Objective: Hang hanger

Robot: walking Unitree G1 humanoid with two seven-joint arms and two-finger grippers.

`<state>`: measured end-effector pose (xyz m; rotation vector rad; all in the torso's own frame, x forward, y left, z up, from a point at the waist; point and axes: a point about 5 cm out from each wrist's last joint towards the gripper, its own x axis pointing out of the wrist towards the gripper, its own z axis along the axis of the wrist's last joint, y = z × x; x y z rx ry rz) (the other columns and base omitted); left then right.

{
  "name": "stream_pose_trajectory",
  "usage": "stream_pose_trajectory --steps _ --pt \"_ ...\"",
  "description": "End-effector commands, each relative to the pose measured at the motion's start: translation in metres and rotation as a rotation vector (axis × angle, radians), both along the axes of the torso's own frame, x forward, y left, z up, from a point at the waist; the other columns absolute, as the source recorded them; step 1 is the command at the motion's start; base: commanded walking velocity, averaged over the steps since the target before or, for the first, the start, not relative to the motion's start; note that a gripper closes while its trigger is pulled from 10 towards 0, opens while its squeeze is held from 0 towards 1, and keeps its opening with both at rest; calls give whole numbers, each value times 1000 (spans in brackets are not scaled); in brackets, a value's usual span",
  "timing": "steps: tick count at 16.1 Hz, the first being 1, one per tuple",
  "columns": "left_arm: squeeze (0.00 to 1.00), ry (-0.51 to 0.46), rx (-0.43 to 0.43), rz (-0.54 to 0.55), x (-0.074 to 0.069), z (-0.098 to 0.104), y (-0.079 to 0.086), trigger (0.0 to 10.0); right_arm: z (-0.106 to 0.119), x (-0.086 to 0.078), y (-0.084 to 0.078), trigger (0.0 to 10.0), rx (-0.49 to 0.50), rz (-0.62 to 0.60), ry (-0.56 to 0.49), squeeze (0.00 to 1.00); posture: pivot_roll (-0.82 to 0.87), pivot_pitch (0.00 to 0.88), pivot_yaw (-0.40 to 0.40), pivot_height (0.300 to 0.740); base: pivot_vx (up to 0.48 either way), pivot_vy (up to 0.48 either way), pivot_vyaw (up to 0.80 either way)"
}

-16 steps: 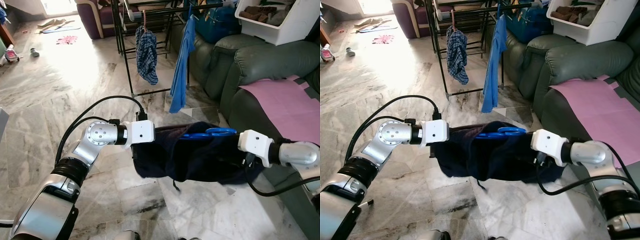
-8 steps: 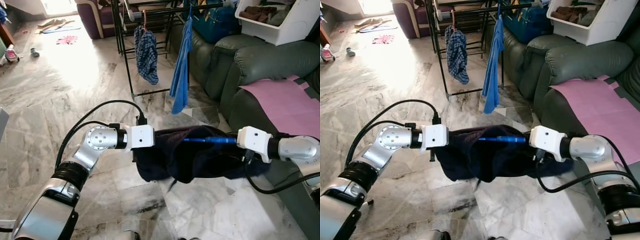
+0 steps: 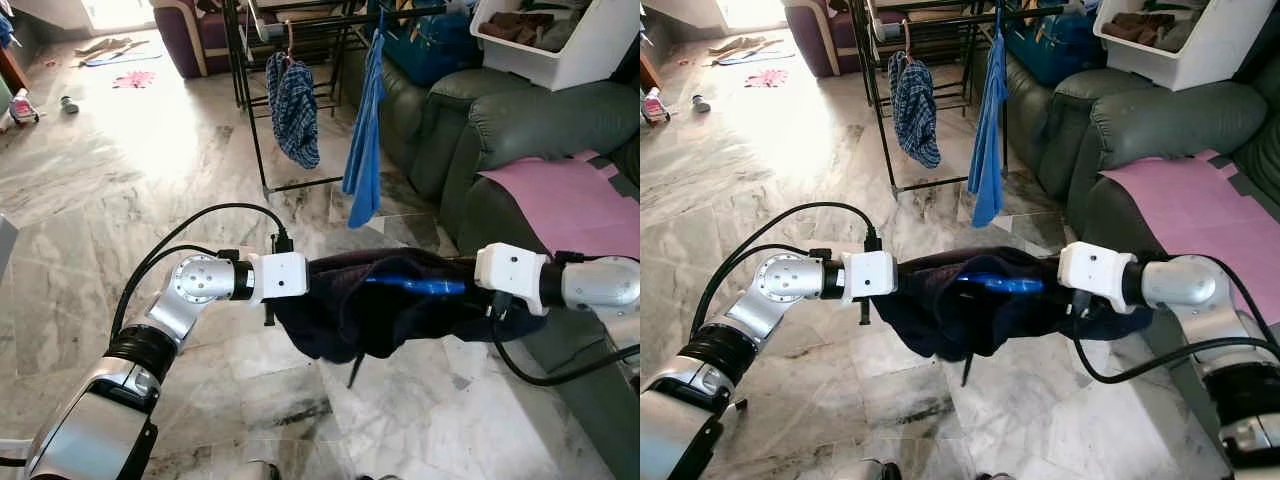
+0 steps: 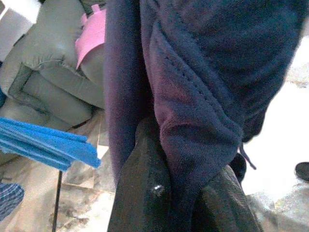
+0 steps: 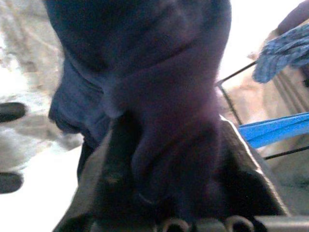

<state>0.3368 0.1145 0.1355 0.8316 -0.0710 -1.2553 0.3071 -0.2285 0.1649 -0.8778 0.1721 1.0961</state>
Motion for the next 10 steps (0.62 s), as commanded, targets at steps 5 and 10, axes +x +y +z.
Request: stream_pose_trajectory --steps 5,10 --pt "0 -33 -15 13 4 6 -4 0 9 -7 16 10000 -34 92 0 24 -32 77 -13 740 0 0 0" --pt "0 -31 -11 13 4 4 -3 0 16 -5 7 10000 -22 53 30 0 -28 78 -11 740 0 0 0"
